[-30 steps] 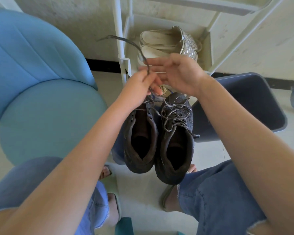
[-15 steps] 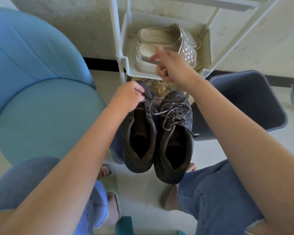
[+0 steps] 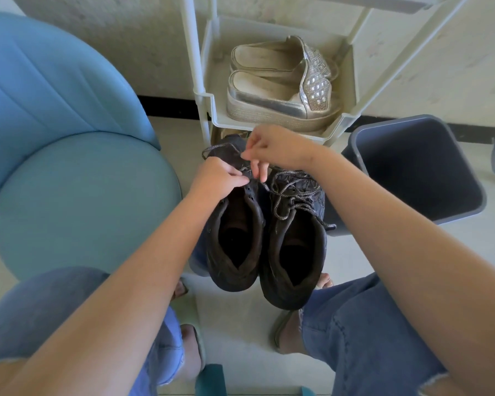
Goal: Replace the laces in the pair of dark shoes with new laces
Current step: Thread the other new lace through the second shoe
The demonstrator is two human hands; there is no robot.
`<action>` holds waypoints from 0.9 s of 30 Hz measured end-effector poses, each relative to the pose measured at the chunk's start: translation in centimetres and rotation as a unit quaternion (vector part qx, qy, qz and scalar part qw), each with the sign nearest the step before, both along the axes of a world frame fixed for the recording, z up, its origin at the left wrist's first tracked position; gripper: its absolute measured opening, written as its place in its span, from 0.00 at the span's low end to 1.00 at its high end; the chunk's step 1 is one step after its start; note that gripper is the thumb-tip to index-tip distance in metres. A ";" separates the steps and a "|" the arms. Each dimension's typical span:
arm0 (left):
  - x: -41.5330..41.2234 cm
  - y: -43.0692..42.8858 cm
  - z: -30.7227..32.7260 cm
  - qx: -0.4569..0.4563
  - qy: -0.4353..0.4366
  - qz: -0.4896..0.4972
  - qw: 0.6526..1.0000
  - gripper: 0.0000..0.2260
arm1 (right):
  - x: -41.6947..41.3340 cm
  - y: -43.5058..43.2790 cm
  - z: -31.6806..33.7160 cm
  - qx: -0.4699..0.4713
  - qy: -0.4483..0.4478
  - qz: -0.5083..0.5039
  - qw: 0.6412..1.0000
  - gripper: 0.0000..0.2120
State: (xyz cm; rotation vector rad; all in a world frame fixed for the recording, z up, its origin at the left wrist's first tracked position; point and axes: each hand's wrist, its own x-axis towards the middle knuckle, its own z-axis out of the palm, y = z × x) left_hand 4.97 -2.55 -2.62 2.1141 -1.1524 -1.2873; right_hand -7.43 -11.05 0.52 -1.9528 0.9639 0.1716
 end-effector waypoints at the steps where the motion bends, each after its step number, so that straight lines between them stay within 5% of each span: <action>1: 0.0 0.1 -0.1 0.006 0.024 0.023 0.999 0.13 | -0.1 0.0 -0.5 0.012 -0.002 -0.008 1.000 0.05; 7: -0.3 0.5 -0.5 0.031 0.135 0.124 0.983 0.16 | -1.0 -0.7 -2.4 -0.036 0.034 -0.059 0.997 0.04; 27: -0.6 0.4 -0.2 0.036 0.123 0.148 0.981 0.14 | 1.0 0.2 -2.4 -0.189 0.125 0.051 0.973 0.07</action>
